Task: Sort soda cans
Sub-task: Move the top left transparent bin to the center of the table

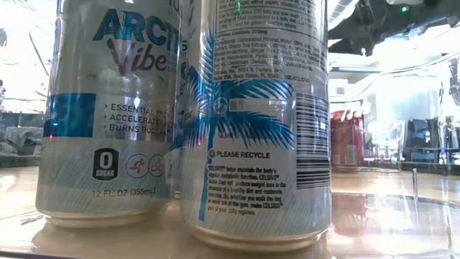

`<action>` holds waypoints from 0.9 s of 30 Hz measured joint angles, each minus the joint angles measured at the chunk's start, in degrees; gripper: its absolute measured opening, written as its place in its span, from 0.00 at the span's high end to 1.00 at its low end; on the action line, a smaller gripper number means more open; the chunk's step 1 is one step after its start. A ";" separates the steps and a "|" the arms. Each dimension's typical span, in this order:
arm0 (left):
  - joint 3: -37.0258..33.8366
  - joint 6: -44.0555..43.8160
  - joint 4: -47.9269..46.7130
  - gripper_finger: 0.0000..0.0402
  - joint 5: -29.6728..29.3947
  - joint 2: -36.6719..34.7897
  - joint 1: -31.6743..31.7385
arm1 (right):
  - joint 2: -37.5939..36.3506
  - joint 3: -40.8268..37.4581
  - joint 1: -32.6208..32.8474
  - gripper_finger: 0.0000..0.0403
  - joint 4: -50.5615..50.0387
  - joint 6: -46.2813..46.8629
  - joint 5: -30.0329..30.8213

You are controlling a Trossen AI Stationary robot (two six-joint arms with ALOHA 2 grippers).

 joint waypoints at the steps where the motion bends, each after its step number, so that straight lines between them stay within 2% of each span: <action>1: 0.04 -1.30 0.19 1.00 -0.16 0.31 -0.38 | 0.00 0.00 0.00 0.15 -0.06 0.00 -0.01; 9: 3.58 -7.36 -1.60 1.00 -1.37 0.92 -3.92 | -0.15 0.00 0.00 0.15 -0.56 0.02 -0.92; 14: 5.15 -9.72 -0.20 1.00 3.02 0.95 -5.76 | -0.19 0.00 0.00 0.15 -0.69 0.02 -1.98; 27: 6.44 -16.53 0.03 1.00 1.10 0.93 -10.68 | -0.17 0.00 0.00 0.15 -0.76 0.04 -3.13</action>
